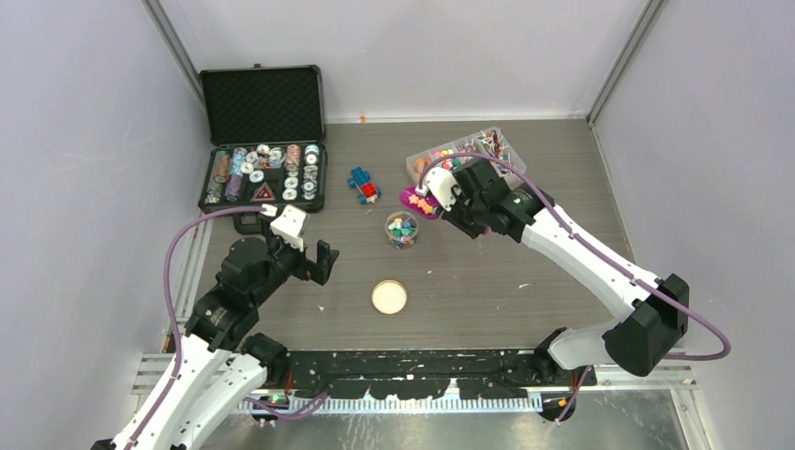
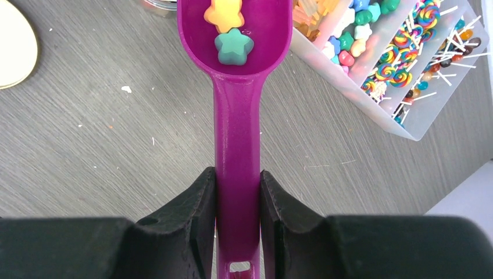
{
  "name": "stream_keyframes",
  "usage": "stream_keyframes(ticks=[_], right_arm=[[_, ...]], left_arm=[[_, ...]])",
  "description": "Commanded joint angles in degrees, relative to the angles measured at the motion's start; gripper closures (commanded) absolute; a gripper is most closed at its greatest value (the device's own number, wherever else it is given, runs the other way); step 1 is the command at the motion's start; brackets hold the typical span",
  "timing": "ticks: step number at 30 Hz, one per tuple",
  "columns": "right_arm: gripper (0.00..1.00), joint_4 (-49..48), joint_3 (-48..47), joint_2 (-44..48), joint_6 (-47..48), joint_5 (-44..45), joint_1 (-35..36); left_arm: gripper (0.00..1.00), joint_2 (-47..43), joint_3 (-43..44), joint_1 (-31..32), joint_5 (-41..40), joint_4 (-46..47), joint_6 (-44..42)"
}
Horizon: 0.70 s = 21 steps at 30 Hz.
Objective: Pack the candies
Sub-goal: Place the fake candies in the packing bottle.
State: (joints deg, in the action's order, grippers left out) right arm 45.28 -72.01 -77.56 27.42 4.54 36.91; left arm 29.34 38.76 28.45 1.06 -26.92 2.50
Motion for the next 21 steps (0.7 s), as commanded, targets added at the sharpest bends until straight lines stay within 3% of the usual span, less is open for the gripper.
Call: stream_keyframes(ticks=[1, 21], right_arm=[[1.0, 4.31, -4.46, -1.4, 1.71, 5.82, 2.9], [1.0, 14.61, -11.49, -11.11, 2.24, 19.61, 12.74]], left_arm=[[0.0, -0.3, 0.26, 0.21, -0.62, 1.4, -0.35], [0.0, -0.78, 0.14, 0.21, -0.62, 1.48, -0.64]])
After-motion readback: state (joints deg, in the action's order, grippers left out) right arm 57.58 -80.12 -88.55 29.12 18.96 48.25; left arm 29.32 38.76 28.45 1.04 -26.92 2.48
